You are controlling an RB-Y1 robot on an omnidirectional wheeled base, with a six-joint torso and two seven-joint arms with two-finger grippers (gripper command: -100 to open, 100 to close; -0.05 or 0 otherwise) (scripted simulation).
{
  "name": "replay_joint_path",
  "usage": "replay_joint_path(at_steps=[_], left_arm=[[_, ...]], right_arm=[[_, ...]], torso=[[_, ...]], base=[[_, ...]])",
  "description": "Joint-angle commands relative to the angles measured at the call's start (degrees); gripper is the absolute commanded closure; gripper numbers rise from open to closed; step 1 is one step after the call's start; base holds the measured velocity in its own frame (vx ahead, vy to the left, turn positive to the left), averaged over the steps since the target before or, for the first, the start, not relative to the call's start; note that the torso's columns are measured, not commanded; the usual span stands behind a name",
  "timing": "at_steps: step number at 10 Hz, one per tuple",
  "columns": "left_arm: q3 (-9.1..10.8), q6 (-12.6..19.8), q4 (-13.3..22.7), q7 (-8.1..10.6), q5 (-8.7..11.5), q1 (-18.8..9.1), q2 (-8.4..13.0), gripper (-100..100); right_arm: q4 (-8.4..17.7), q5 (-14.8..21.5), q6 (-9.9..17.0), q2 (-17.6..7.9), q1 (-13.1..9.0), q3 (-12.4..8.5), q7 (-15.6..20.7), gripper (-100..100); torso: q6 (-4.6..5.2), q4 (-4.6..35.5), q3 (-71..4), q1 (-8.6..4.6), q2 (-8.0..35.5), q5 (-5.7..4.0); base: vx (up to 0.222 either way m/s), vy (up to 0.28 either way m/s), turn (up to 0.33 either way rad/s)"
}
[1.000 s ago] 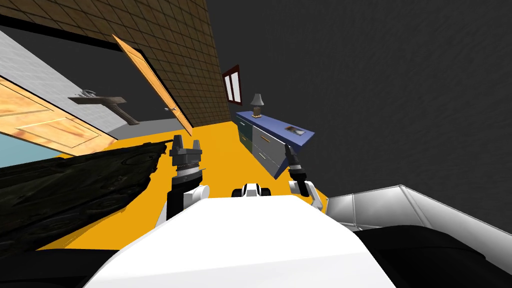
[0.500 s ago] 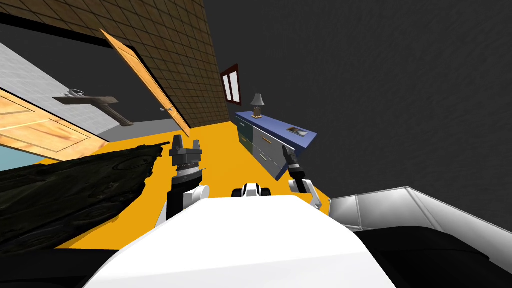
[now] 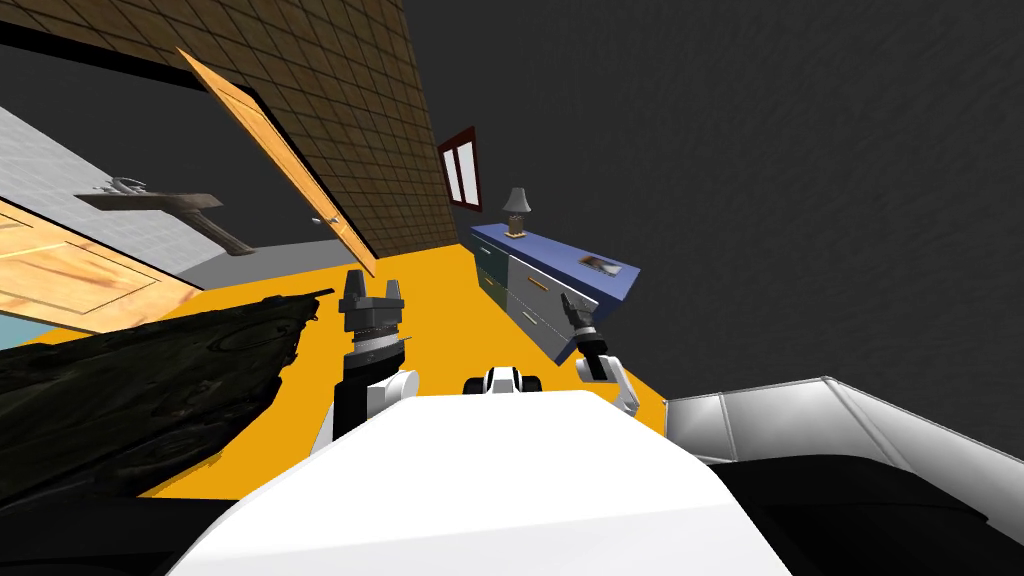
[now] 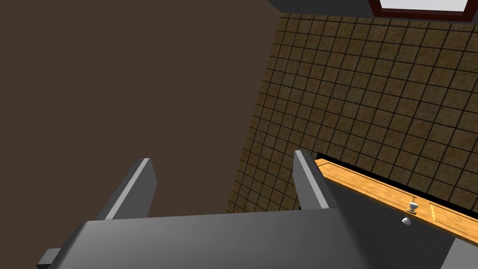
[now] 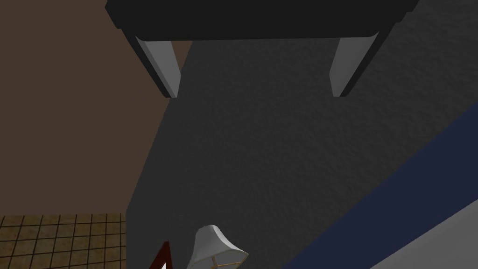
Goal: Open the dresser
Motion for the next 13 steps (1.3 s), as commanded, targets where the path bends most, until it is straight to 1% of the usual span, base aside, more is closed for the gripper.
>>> replay_joint_path(at_steps=[1,2,3,4,5,6,7,8,9,10,11,12,13], left_arm=[[0.00,0.00,0.00,0.00,0.00,0.00,0.00,0],[0.00,0.00,0.00,0.00,0.00,0.00,0.00,0],[0.00,0.00,0.00,0.00,0.00,0.00,0.00,0],[0.00,0.00,0.00,0.00,0.00,0.00,0.00,0],[0.00,0.00,0.00,0.00,0.00,0.00,0.00,0],[0.00,0.00,0.00,0.00,0.00,0.00,0.00,0],[0.00,0.00,0.00,0.00,0.00,0.00,0.00,0],[0.00,0.00,0.00,0.00,0.00,0.00,0.00,0],[0.00,0.00,0.00,0.00,0.00,0.00,0.00,0],[0.00,0.00,0.00,0.00,0.00,0.00,0.00,0],[0.00,0.00,0.00,0.00,0.00,0.00,0.00,0],[0.00,0.00,0.00,0.00,0.00,0.00,0.00,0],[0.00,0.00,0.00,0.00,0.00,0.00,0.00,0]], right_arm=[[1.63,3.59,1.75,-0.25,-0.77,-0.47,1.30,-100],[3.11,5.67,3.47,-0.46,-1.56,-0.78,2.45,-100],[3.11,6.59,3.47,-0.46,-1.56,-0.78,2.45,-100],[4.67,8.64,5.23,-0.66,-2.38,-1.10,3.60,-100],[4.67,9.60,5.23,-0.66,-2.38,-1.10,3.60,-100],[6.30,11.62,7.00,-0.86,-3.22,-1.41,4.75,-100],[6.30,12.62,7.00,-0.86,-3.22,-1.41,4.75,-100],[8.01,14.66,8.80,-1.06,-4.07,-1.73,5.89,-100],[8.01,15.65,8.80,-1.06,-4.07,-1.73,5.89,-100],[9.80,17.67,10.62,-1.27,-4.94,-2.04,7.03,-100],[9.80,18.66,10.62,-1.27,-4.94,-2.04,7.03,-100],[11.64,20.59,12.44,-1.47,-5.82,-2.34,8.15,-100],[11.64,21.67,12.44,-1.47,-5.82,-2.34,8.15,-100]], torso=[[0.01,-0.01,-0.01,-0.02,-0.03,-0.01],[-0.01,0.02,0.04,-0.04,0.07,-0.01],[0.00,0.01,0.02,0.10,0.01,0.01],[-0.01,0.02,0.04,0.06,0.06,0.02],[0.00,0.00,-0.01,0.11,-0.04,0.02],[-0.01,0.00,0.01,-0.03,0.02,0.00],[0.00,0.00,0.01,-0.03,-0.01,-0.02],[-0.01,0.01,0.02,-0.10,0.04,-0.03],[0.00,0.00,0.00,0.02,-0.02,-0.01],[0.00,0.00,0.00,0.01,0.00,0.00],[0.01,0.00,0.01,0.07,0.01,0.01],[-0.01,0.02,0.03,0.04,0.05,0.01],[0.00,0.00,0.01,0.10,-0.01,0.01]], base=[[0.070,0.065,-0.028],[0.084,0.100,-0.049],[0.067,0.094,-0.033],[0.092,0.117,-0.058],[0.075,0.092,-0.035],[0.082,0.089,-0.054],[0.070,0.065,-0.029],[0.084,0.083,-0.046],[0.080,0.076,-0.039],[0.080,0.091,-0.062],[0.066,0.089,-0.031],[0.080,0.109,-0.055],[0.076,0.087,-0.033]])
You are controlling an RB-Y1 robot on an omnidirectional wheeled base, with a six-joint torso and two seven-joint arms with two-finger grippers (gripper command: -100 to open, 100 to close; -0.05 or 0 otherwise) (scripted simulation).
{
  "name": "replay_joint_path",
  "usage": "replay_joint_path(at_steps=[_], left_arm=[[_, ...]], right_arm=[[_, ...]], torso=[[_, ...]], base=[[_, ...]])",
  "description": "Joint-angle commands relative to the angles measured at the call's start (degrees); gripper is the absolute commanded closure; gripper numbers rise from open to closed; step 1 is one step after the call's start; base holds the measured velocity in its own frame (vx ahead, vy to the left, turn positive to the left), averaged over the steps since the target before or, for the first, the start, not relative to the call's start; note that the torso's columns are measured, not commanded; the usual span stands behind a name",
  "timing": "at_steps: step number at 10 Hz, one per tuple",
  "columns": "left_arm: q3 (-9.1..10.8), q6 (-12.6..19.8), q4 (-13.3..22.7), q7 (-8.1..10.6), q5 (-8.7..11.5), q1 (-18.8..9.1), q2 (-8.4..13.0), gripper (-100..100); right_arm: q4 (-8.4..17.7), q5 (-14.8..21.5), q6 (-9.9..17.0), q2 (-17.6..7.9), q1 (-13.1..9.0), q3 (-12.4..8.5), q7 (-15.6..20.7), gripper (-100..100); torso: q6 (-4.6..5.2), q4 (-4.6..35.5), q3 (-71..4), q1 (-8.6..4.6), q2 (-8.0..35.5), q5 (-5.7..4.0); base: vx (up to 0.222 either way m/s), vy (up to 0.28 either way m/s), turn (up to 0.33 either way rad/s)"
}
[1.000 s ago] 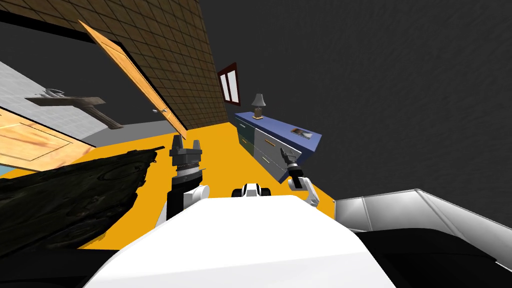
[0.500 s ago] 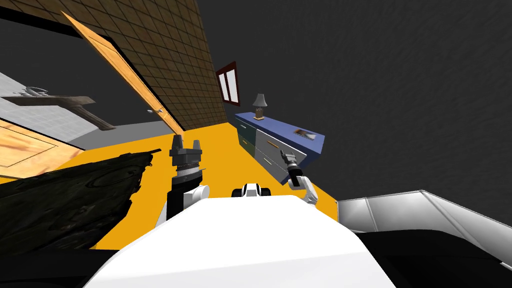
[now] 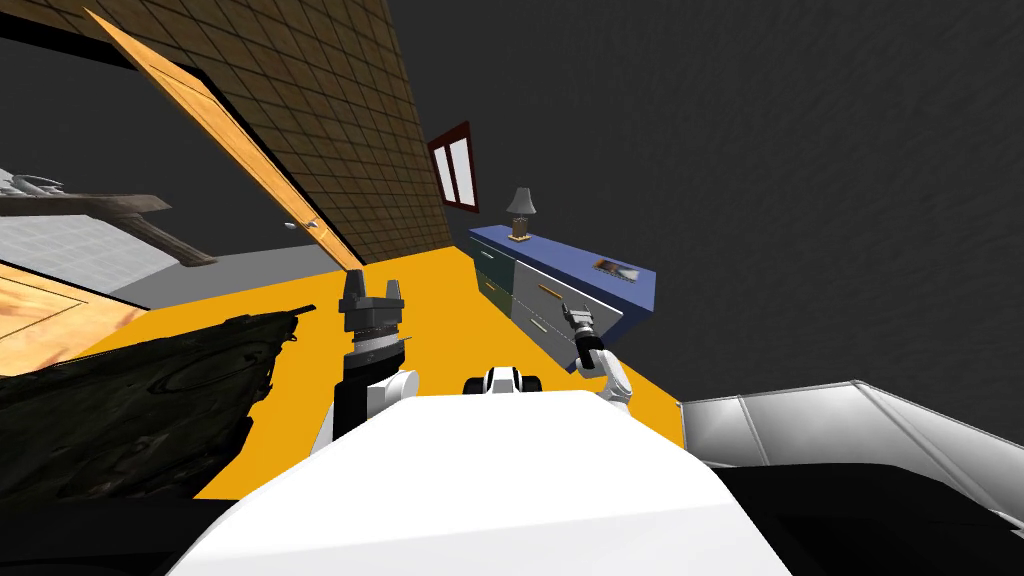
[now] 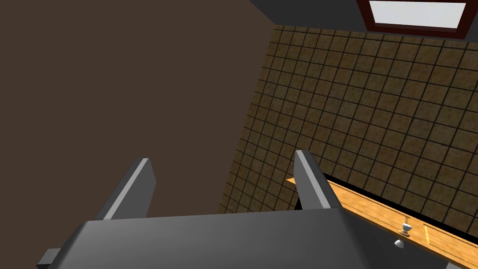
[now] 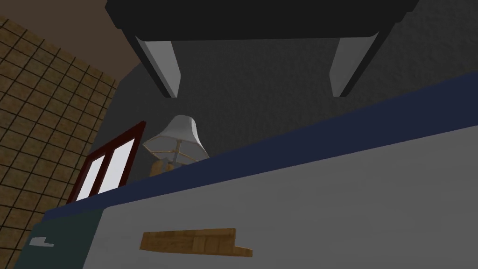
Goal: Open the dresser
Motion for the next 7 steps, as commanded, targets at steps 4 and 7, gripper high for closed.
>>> replay_joint_path(at_steps=[4,7], left_arm=[[0.00,0.00,0.00,0.00,0.00,0.00,0.00,0],[0.00,0.00,0.00,0.00,0.00,0.00,0.00,0]], right_arm=[[5.01,8.06,4.37,-0.50,-2.23,-1.02,2.91,-100],[8.91,13.85,7.98,-0.79,-4.00,-1.60,5.05,-100]], torso=[[0.00,-0.01,-0.02,-0.05,-0.03,-0.01],[0.00,-0.03,-0.06,0.06,-0.11,0.02]], base=[[0.081,0.083,-0.044],[0.094,0.110,-0.058]])
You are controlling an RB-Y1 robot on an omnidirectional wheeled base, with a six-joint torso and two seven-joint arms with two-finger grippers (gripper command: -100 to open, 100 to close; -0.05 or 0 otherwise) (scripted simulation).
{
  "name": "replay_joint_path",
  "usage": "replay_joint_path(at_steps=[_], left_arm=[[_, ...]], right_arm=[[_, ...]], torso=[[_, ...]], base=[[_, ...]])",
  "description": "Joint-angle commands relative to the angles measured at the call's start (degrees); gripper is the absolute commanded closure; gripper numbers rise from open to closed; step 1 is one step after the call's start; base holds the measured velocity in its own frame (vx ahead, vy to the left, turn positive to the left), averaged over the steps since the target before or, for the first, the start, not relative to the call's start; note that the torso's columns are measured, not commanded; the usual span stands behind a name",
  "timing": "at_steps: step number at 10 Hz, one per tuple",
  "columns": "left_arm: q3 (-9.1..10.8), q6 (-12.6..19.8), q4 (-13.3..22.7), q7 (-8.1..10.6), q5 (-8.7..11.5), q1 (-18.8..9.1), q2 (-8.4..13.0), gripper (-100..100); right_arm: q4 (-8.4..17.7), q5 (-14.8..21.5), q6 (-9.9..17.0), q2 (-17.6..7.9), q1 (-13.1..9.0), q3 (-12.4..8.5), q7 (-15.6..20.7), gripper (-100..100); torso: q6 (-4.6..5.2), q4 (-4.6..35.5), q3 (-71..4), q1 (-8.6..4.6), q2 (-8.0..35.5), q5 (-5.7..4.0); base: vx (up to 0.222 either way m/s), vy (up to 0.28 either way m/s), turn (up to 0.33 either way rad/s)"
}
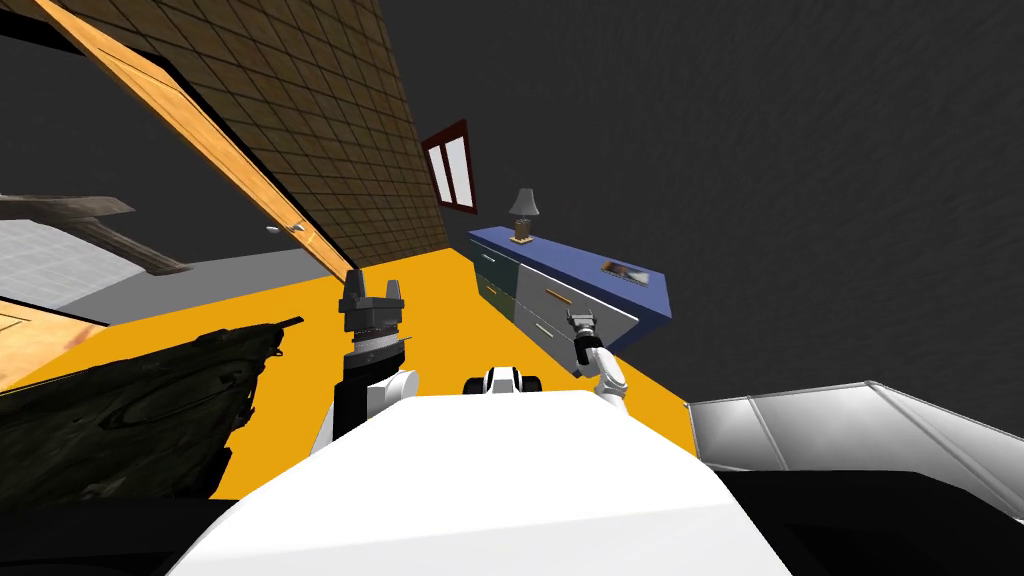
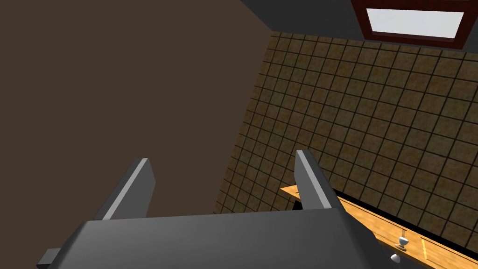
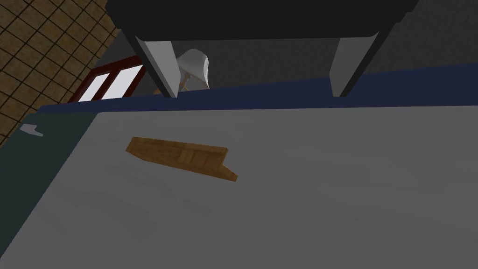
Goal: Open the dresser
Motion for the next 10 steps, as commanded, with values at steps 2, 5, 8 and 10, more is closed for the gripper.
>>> replay_joint_path(at_steps=[2,5,8,10], left_arm=[[0.00,0.00,0.00,0.00,0.00,0.00,0.00,0],[0.00,0.00,0.00,0.00,0.00,-0.01,0.01,0],[0.00,0.00,0.00,0.00,0.00,-0.01,0.00,0],[0.00,0.00,0.00,0.00,0.00,0.00,0.00,0]], right_arm=[[2.82,5.37,3.68,-0.68,-1.28,-0.05,1.61,-100],[6.51,10.38,7.04,-0.98,-2.94,-0.58,3.59,-100],[9.89,15.28,10.12,-1.38,-4.46,-1.08,5.40,-100],[11.42,17.91,11.54,-1.61,-5.15,-1.31,6.24,-100]], torso=[[0.00,0.04,0.09,-0.15,0.16,-0.05],[-0.01,0.04,0.09,-0.21,0.17,-0.05],[-0.01,0.02,0.04,-0.07,0.10,-0.01],[0.00,0.02,0.04,-0.10,0.08,-0.03]], base=[[0.074,0.097,-0.036],[0.061,0.079,-0.043],[0.085,0.106,-0.049],[0.080,0.107,-0.048]])
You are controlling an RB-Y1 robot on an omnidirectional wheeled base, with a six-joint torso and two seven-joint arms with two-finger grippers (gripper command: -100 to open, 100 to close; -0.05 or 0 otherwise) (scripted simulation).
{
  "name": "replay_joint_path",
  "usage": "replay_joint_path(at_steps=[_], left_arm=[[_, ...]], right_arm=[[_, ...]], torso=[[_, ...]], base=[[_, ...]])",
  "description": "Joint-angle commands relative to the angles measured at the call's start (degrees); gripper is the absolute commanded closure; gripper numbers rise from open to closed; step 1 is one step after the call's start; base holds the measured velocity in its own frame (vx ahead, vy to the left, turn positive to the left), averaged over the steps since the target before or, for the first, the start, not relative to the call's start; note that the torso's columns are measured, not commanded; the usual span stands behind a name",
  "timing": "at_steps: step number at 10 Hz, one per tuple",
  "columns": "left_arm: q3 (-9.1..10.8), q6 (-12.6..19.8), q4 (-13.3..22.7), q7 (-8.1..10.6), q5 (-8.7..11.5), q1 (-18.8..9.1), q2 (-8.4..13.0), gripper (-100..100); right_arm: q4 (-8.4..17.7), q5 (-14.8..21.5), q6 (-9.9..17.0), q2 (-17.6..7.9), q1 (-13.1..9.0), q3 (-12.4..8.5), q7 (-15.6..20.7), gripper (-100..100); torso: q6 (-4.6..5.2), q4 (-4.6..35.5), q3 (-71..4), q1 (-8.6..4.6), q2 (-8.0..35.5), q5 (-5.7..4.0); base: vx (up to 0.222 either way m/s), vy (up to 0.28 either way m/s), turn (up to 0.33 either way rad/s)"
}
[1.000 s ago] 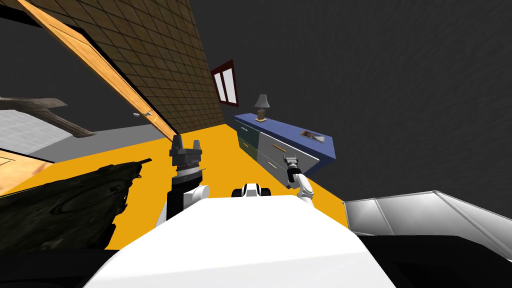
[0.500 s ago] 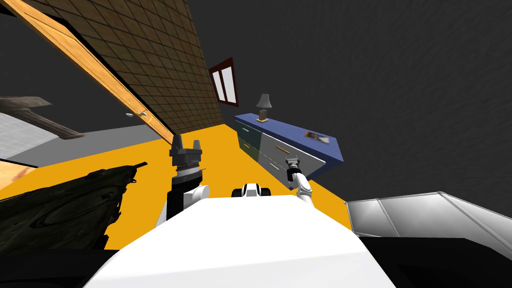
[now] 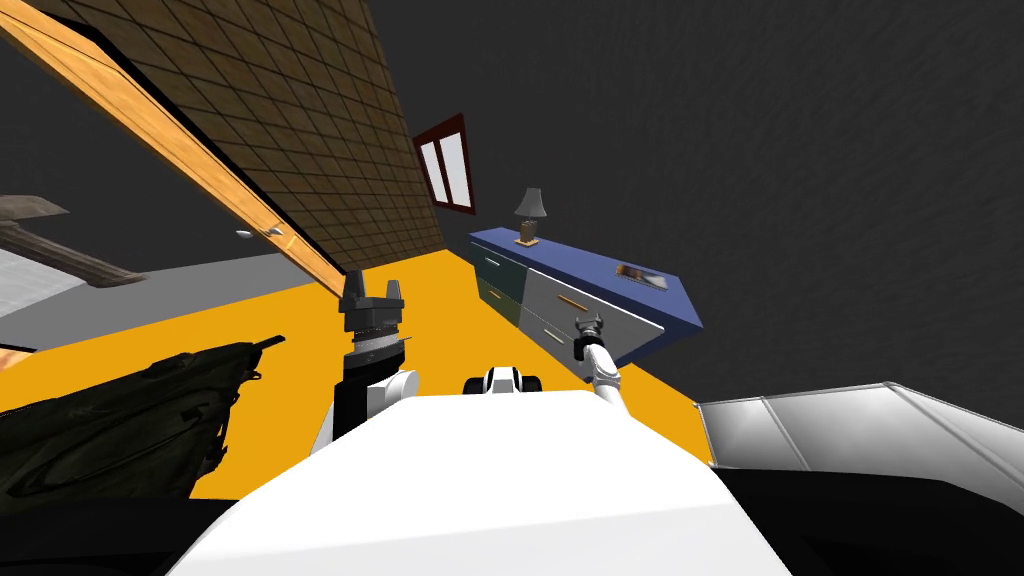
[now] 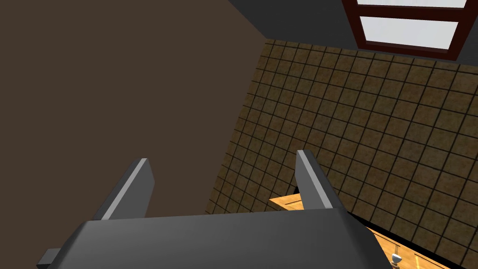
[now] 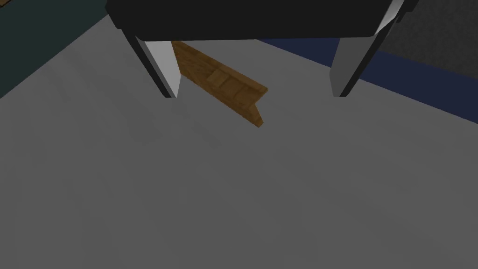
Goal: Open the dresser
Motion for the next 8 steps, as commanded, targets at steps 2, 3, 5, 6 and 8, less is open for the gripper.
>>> replay_joint_path(at_steps=[2,3,5,6,8], left_arm=[[0.00,0.00,0.00,0.00,0.00,0.00,0.00,0],[0.00,0.00,0.00,0.00,0.00,-0.01,0.01,0],[0.00,0.00,0.00,0.00,0.00,-0.01,0.01,0],[0.00,0.00,0.00,0.00,0.00,-0.01,0.01,0],[0.00,0.00,0.00,0.00,0.00,0.00,0.00,0]], right_arm=[[2.20,4.64,2.27,-0.22,-0.82,-0.41,1.12,-100],[3.48,6.58,3.47,-0.50,-1.41,-0.61,1.84,-100],[4.62,8.33,4.55,-0.80,-1.94,-0.78,2.49,-100],[5.61,9.88,5.50,-1.10,-2.40,-0.94,3.07,-100],[7.14,12.29,6.98,-1.64,-3.12,-1.19,3.97,-100]], torso=[[0.00,0.04,0.08,-0.07,0.12,-0.02],[0.00,0.04,0.09,-0.15,0.15,-0.03],[0.00,0.02,0.04,-0.11,0.07,-0.03],[0.00,0.00,0.00,-0.03,-0.01,-0.01],[0.00,0.00,-0.01,0.06,-0.02,0.02]], base=[[0.051,0.082,-0.029],[0.033,0.057,-0.032],[0.041,0.050,-0.026],[0.057,0.078,-0.044],[0.068,0.091,-0.043]])
